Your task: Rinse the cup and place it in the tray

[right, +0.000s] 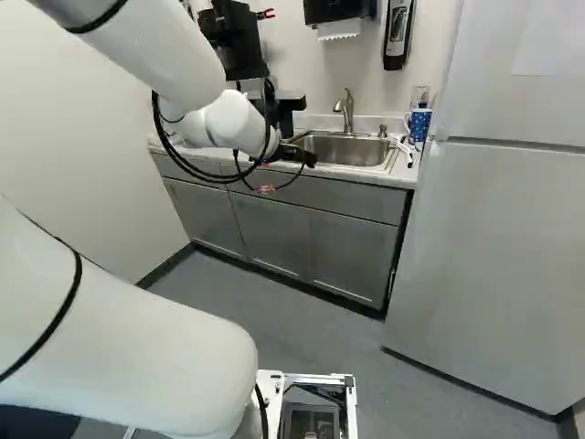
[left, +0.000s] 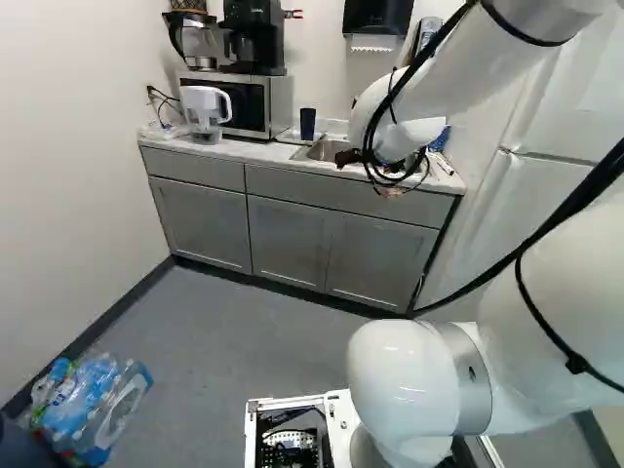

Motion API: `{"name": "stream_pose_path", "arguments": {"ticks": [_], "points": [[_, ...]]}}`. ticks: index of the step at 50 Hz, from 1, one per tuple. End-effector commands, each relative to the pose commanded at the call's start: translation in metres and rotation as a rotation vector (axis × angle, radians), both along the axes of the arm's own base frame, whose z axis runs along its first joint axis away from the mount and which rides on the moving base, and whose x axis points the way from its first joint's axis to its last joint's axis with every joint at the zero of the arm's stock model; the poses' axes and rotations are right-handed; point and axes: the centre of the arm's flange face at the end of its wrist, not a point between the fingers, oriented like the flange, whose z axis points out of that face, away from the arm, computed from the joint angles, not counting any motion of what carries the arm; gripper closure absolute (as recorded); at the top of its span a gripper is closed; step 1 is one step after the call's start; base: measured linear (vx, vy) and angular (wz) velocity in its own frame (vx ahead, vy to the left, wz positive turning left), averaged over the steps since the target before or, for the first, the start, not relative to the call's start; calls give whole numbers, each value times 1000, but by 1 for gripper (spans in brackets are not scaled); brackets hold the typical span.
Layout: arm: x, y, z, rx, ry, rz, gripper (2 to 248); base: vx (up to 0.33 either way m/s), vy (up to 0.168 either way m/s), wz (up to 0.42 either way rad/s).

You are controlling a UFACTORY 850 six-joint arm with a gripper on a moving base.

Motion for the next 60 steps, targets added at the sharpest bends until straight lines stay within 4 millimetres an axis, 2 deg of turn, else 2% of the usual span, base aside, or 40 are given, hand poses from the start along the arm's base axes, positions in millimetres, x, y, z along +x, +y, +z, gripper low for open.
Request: {"name": "stream_pose_path", "arguments": {"ticks": [30,43,60], "points": [[-40,25,-79,-21,-108,61,3,0,0,0],[-60,33,-104,-27,-147,83,3,0,0,0],[-82,41,-128,-32,-187,106,3,0,0,0]]}}
